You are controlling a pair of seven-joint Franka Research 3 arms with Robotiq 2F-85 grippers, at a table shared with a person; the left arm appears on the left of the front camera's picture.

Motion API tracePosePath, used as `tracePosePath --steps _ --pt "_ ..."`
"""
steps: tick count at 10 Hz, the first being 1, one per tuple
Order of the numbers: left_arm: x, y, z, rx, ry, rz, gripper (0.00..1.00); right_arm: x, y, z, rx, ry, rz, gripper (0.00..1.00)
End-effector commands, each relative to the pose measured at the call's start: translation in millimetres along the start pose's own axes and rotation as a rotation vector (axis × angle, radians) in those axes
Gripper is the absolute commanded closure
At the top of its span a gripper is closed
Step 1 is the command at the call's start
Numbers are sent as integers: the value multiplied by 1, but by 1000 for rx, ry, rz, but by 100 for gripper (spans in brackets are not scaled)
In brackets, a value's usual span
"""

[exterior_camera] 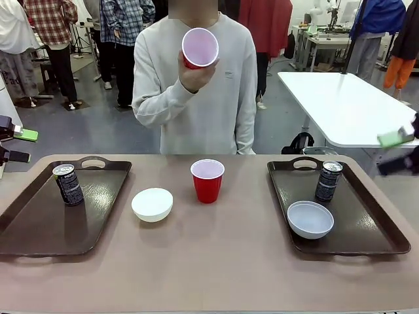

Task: Prepare tableware on both trays.
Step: Pick up a Picnic Bowl from the table and place it on a Handle tray.

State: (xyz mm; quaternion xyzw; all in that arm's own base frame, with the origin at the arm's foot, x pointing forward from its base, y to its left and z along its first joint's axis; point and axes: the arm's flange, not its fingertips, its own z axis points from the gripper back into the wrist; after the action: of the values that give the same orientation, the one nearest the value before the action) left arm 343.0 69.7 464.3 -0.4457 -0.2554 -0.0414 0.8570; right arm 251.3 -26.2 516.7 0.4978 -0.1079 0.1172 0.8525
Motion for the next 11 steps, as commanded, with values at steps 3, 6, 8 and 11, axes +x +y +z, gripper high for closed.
tracePosePath --steps 3,6,8,11 --pt "1 -1 -2 -8 -12 8 0 -57 -65 -88 79 174 -148 0" --pt "1 -1 -2 -8 -12 8 0 0 -48 -30 56 164 -159 0" --pt "1 -1 -2 -8 -12 8 0 0 -48 -30 56 164 -159 0" --pt "1 -1 -2 -8 -12 8 0 0 -48 -30 56 164 -159 0"
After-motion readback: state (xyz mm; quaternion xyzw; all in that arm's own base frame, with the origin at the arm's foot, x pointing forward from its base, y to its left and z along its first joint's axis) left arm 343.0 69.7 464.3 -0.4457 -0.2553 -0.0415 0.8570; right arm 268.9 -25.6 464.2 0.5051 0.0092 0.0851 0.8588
